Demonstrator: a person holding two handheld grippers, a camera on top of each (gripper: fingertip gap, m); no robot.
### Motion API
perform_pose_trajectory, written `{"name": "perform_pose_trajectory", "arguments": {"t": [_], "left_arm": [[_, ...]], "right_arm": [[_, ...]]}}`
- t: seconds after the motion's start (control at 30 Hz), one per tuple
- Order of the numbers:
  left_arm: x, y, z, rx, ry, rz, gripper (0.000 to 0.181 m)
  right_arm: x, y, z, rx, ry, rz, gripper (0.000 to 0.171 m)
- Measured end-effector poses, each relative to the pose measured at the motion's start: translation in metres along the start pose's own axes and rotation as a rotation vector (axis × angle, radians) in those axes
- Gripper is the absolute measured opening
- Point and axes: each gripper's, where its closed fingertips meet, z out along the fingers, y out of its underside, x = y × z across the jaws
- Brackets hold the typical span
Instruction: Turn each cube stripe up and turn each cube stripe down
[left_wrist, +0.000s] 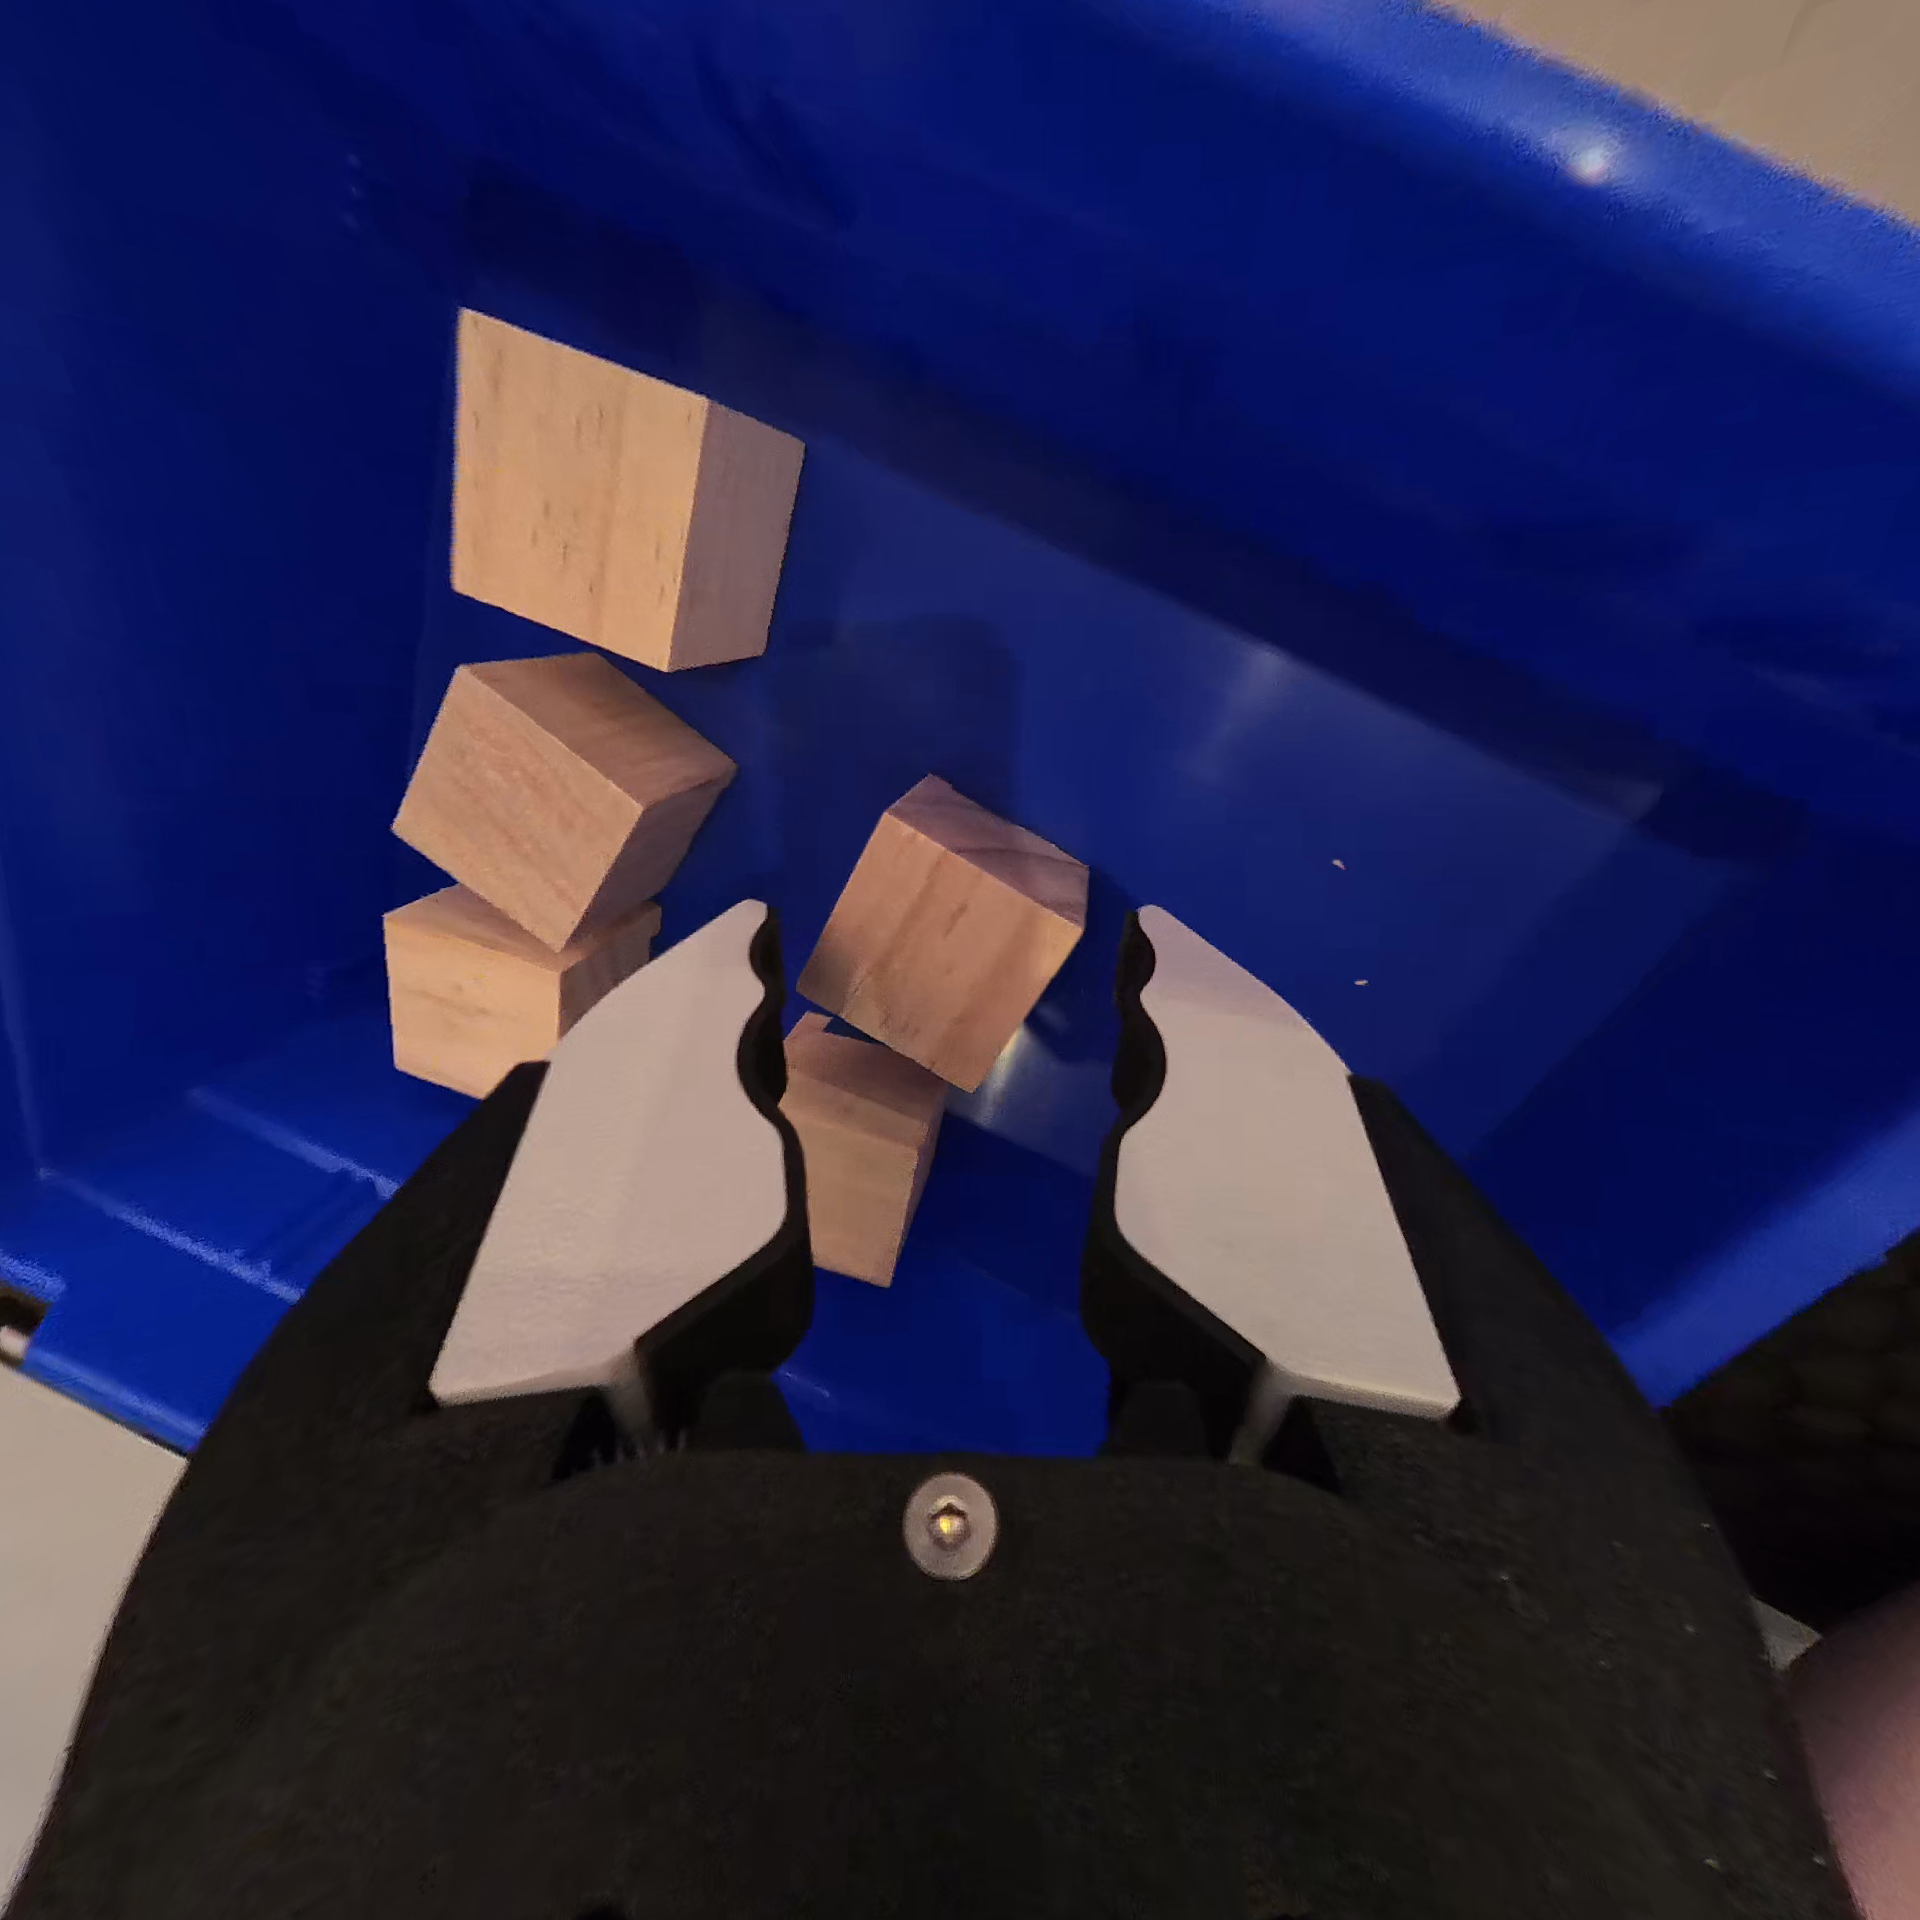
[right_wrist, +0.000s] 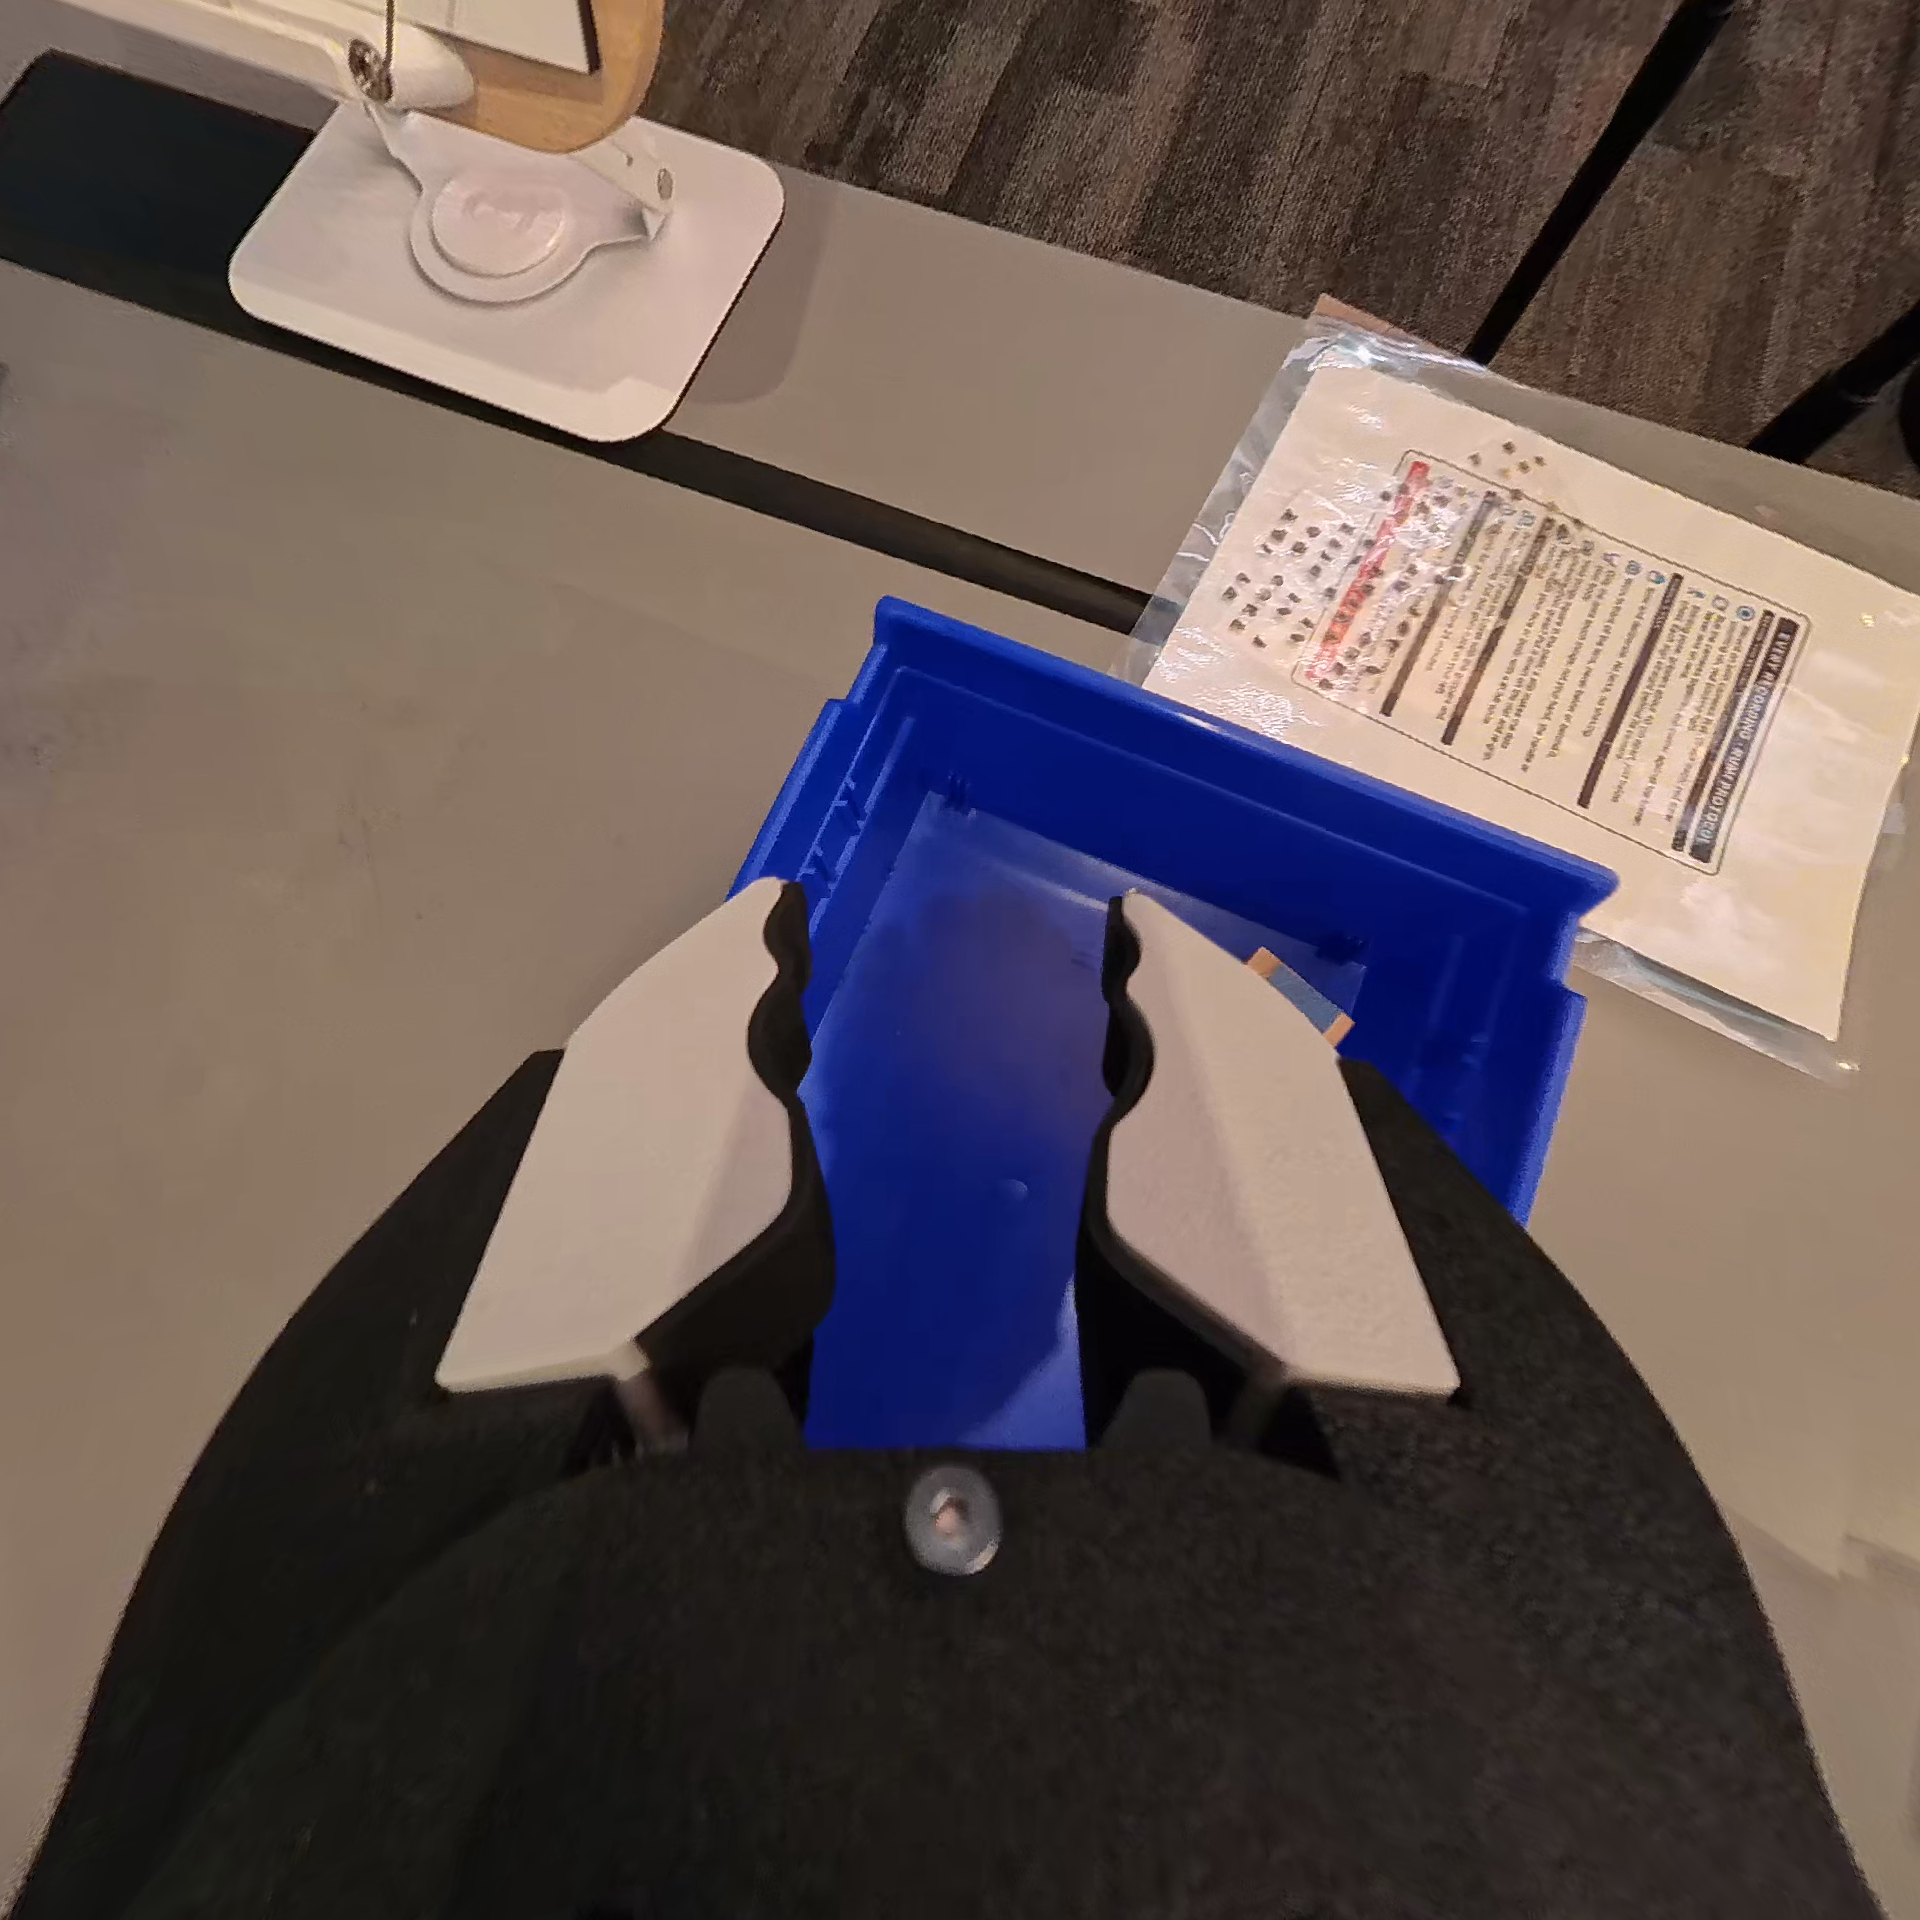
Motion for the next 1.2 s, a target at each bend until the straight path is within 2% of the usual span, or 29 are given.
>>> {"name": "perform_pose_trajectory", "arguments": {"t": [0.13, 0.2, 0.47, 0.6, 0.67, 0.77, 0.87, 0.93, 1.0, 1.03, 1.13, 1.2], "left_arm": [[-0.003, 0.013, 0.013, -0.074, -0.005, -0.001, 0.061], [-0.009, 0.019, 0.016, -0.101, -0.044, 0.014, 0.05], [-0.012, 0.017, 0.012, -0.088, -0.028, -0.032, 0.048], [-0.026, 0.003, -0.019, 0.099, -0.079, -0.11, 0.047], [-0.033, -0.011, -0.049, 0.256, -0.113, -0.158, 0.048], [-0.025, -0.042, -0.1, 0.526, -0.062, -0.197, 0.048], [0.006, -0.085, -0.146, 0.762, 0.105, -0.169, 0.047], [0.034, -0.119, -0.167, 0.872, 0.254, -0.129, 0.047], [0.069, -0.153, -0.187, 0.978, 0.478, -0.12, 0.047], [0.085, -0.168, -0.197, 1.023, 0.628, -0.142, 0.047], [0.129, -0.193, -0.219, 1.046, 1.07, -0.157, 0.047], [0.146, -0.205, -0.214, 1.005, 1.179, -0.167, 0.047]], "right_arm": [[-0.008, 0.004, 0.008, -0.04, -0.02, -0.026, 0.054], [-0.01, 0.006, 0.011, -0.054, -0.021, -0.037, 0.054], [-0.018, 0.01, 0.018, -0.092, -0.029, -0.066, 0.054], [-0.024, 0.006, 0.017, -0.078, -0.035, -0.086, 0.053], [-0.033, -0.002, 0.015, -0.044, -0.043, -0.121, 0.052], [-0.065, -0.027, 0.009, 0.085, -0.087, -0.265, 0.057], [-0.135, -0.053, -0.007, 0.296, -0.226, -0.517, 0.061], [-0.195, -0.056, -0.023, 0.437, -0.36, -0.693, 0.064], [-0.249, -0.052, -0.038, 0.576, -0.444, -0.838, 0.078], [-0.272, -0.049, -0.044, 0.638, -0.461, -0.899, 0.079], [-0.32, -0.036, -0.055, 0.763, -0.467, -1.038, 0.077], [-0.334, -0.036, -0.059, 0.835, -0.406, -1.068, 0.074]]}}
